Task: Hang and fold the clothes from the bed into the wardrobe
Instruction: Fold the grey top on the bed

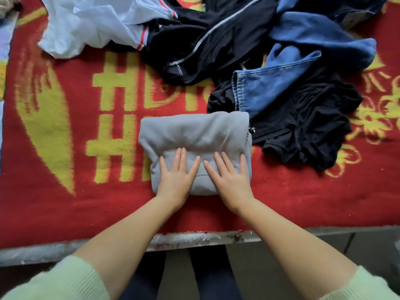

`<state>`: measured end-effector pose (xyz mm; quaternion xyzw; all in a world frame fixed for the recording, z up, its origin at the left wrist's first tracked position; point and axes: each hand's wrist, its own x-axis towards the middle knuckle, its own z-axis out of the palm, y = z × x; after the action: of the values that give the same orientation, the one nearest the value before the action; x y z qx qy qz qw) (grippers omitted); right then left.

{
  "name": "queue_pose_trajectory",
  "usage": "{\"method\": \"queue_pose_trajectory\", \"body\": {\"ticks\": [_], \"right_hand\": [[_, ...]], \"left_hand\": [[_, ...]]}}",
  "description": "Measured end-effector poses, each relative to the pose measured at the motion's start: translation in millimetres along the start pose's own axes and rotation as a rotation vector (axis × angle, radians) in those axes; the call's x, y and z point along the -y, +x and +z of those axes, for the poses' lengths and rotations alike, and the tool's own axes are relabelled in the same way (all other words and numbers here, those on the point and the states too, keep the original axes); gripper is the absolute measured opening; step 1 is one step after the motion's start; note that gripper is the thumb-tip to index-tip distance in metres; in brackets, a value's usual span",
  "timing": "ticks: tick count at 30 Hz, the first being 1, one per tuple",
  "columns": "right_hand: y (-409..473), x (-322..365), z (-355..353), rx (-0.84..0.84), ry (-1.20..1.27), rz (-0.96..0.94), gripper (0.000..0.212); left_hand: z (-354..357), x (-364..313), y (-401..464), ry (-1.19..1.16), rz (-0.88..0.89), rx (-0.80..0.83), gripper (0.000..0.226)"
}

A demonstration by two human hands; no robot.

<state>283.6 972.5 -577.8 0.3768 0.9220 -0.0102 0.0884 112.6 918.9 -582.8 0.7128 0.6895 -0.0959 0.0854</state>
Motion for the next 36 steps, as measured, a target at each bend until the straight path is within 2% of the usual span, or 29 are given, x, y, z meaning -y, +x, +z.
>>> {"method": "queue_pose_trajectory", "body": {"ticks": [3,6,9,12,14,18,22,27,31,36], "right_hand": [[13.4,-4.8,-27.6,0.053,0.079,0.024,0.050],[26.3,-11.7,-65.2,0.235,0.153,0.026,0.049],[38.7,-20.3,-111.3,0.231,0.181,-0.002,0.051],[50.2,-25.4,-156.2,0.263,0.120,-0.117,0.043],[56.2,-28.2,-178.1,0.295,0.043,-0.153,0.038],[67.9,-11.4,-223.4,0.360,-0.010,-0.256,0.042],[73.2,37.3,-262.1,0.377,-0.089,-0.440,0.047],[59.9,131.5,-282.9,0.362,-0.154,-0.660,0.049],[17.6,218.6,-301.2,0.307,-0.153,-0.851,0.055],[-87.2,342.7,-299.6,0.253,-0.180,-1.084,0.055]], "left_hand": [[-21.6,-0.1,-1.0,0.007,-0.044,0.069,0.084],[-41.0,3.8,-7.7,-0.096,-0.087,0.058,0.099],[-60.9,7.9,-18.3,-0.183,-0.153,-0.044,0.106],[-93.9,11.5,-23.4,-0.283,-0.233,-0.059,0.079],[-119.9,13.1,-21.9,-0.371,-0.277,-0.014,0.060],[-162.1,23.2,-45.7,-0.401,-0.391,-0.017,0.052],[-176.5,41.6,-101.5,-0.444,-0.554,-0.052,0.051],[-182.4,69.4,-201.0,-0.413,-0.764,-0.057,0.057],[-179.9,78.8,-304.9,-0.451,-0.925,-0.047,0.058],[-153.0,45.1,-468.2,-0.424,-1.150,-0.085,0.060]]}}
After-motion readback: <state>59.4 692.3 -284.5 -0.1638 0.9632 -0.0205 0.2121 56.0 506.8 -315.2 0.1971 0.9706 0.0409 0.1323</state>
